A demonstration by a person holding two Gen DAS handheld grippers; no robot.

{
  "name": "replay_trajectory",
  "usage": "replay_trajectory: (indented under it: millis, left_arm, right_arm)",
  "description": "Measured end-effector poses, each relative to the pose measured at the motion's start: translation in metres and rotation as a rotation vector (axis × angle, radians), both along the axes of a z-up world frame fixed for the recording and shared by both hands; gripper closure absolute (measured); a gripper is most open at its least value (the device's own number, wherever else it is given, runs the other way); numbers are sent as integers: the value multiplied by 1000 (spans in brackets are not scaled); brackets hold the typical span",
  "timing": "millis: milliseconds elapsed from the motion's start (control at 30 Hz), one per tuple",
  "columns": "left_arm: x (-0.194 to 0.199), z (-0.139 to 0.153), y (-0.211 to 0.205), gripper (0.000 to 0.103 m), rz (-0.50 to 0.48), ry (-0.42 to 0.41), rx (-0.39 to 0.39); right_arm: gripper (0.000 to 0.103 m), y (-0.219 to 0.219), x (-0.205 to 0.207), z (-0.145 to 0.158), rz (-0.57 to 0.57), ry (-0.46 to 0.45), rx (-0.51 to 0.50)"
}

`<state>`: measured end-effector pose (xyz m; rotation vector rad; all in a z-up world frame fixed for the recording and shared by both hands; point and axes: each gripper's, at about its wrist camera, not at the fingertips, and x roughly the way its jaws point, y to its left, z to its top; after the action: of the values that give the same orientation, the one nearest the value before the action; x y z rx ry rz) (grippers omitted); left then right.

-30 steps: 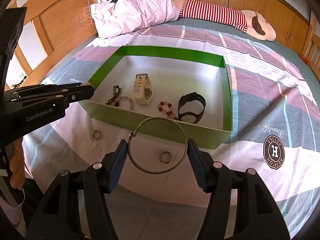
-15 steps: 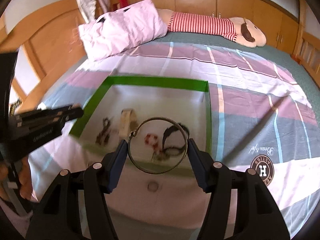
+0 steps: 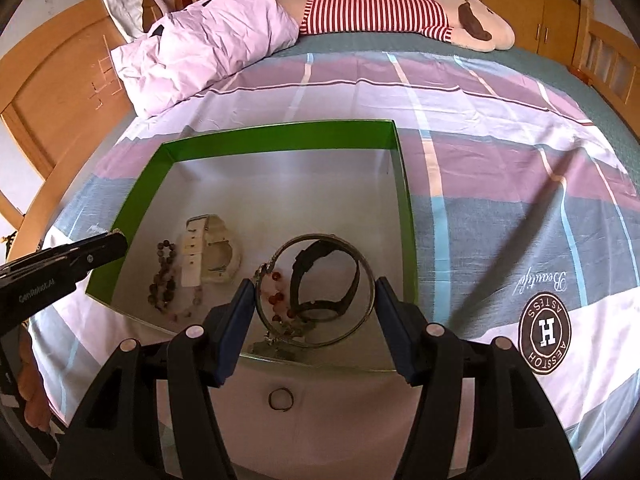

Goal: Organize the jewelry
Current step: 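Carry the gold pendant and the silver bangle over the green box with both tools, then open both tools to release the gold pendant and silver bangle into the box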

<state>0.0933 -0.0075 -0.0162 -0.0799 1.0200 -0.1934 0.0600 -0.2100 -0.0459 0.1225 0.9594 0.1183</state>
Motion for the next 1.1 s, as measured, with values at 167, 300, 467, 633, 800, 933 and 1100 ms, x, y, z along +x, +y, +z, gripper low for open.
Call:
replay_trajectory:
  millis: [167,300,467,633,800,933,1100]
  left_arm:
    - [9,-10,-1,82,22,20,31]
    - [12,-12,-4,82,24,19,50]
    - [12,-12,-9,82,15,15,62]
    - [11,-11,-9,82,16,13,63]
    - [10,-12,-10,82,15,14,66]
    - [7,-10,-11,80,10,6,69]
    - [7,-11,-12,80,8,9,68]
  right_arm:
    - [42,4,7,-5,-6,0,-18]
    - [42,8,8,-8,-2,-9,-41]
    - [42,9,9,-12,2,-5,-52]
    - [42,12,6,-11,7,-21,-60]
    - [42,18,3,-9,26,-34,-75]
    - [41,18,-1,-3,25,-52,-78]
    - [32,16,-6,4,20,-72,-58]
